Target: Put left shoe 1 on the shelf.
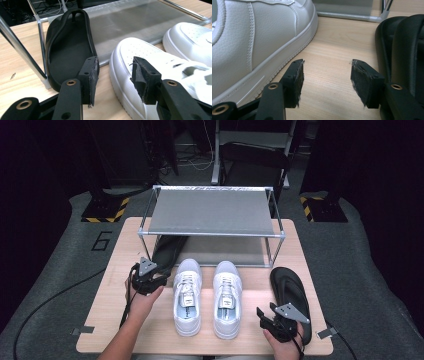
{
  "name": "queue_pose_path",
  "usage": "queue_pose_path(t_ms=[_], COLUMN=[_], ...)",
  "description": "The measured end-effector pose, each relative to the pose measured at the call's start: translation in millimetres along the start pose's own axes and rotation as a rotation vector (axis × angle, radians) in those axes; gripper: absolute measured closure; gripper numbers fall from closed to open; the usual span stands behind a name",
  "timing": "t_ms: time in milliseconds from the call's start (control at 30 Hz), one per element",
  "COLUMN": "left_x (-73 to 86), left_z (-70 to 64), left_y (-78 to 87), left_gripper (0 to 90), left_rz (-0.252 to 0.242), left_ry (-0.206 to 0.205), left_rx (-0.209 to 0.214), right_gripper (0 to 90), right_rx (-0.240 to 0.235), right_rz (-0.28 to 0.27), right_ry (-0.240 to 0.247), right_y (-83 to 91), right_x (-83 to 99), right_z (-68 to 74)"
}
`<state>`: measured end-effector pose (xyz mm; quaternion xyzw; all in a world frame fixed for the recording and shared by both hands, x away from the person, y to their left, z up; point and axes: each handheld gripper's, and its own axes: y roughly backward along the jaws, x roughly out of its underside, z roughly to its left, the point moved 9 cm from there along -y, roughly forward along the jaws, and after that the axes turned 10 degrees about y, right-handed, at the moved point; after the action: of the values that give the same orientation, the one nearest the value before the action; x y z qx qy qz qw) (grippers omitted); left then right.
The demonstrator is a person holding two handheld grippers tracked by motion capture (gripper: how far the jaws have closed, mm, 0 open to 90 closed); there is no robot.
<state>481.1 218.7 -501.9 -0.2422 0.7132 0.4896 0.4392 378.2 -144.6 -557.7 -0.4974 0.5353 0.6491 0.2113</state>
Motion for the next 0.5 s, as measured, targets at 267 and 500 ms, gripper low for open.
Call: queue_pose_path(t_ms=[267,500], left_x=[12.7,25.6], left_z=[-1.6,0.6], left_y=[16.1,24.1], left_gripper=[55.2,54.9], left_rz=[-0.011,-0.006], left_ry=[0.035,0.058], left_rx=[0.018,0.031], right_gripper=[43.1,43.1], right_rx=[0.019,0.06], right_rz=[-0.01,0.006], right_ry=[-0.008,-0.004], right_y=[5.1,8.5], right_x=[-0.6,1.2], right_z=[-7.5,-14.4])
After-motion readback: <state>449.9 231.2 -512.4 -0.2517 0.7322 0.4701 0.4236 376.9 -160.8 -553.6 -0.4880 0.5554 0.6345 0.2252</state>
